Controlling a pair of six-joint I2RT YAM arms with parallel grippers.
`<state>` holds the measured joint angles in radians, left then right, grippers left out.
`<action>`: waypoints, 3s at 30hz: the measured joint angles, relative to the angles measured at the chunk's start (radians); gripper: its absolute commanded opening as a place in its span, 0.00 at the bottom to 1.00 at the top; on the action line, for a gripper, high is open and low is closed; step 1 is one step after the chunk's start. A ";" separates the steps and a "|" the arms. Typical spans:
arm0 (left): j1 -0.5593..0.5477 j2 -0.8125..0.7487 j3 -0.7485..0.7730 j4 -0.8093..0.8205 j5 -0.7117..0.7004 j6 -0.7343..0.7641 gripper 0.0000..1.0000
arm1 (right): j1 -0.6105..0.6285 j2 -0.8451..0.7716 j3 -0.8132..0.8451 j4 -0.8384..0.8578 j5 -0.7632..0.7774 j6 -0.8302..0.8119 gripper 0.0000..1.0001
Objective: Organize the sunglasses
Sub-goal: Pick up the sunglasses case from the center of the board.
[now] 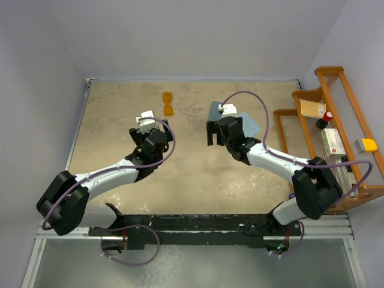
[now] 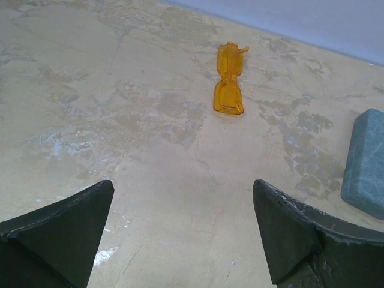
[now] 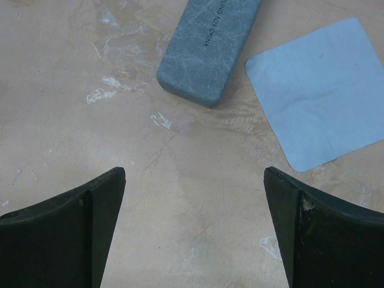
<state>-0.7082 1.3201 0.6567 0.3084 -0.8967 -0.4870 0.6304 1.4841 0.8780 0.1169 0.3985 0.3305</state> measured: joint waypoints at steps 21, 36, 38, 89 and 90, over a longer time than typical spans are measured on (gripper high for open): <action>0.000 -0.017 -0.038 0.056 -0.030 0.035 0.95 | -0.001 0.156 0.257 -0.129 0.033 -0.008 0.99; 0.000 -0.016 -0.146 0.121 -0.047 0.034 0.95 | -0.071 0.542 0.774 -0.451 0.031 0.121 0.99; 0.000 -0.016 -0.148 0.130 -0.047 0.034 0.95 | -0.090 0.581 0.820 -0.489 0.028 0.143 0.99; 0.000 -0.008 -0.162 0.161 -0.026 0.023 0.96 | -0.186 0.870 1.084 -0.685 -0.106 0.256 0.33; 0.000 -0.007 -0.163 0.163 -0.026 0.023 0.96 | -0.186 0.870 1.084 -0.684 -0.108 0.254 0.22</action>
<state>-0.7082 1.3128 0.4938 0.4713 -0.9230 -0.4637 0.4446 2.3539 1.9621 -0.5674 0.2909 0.5846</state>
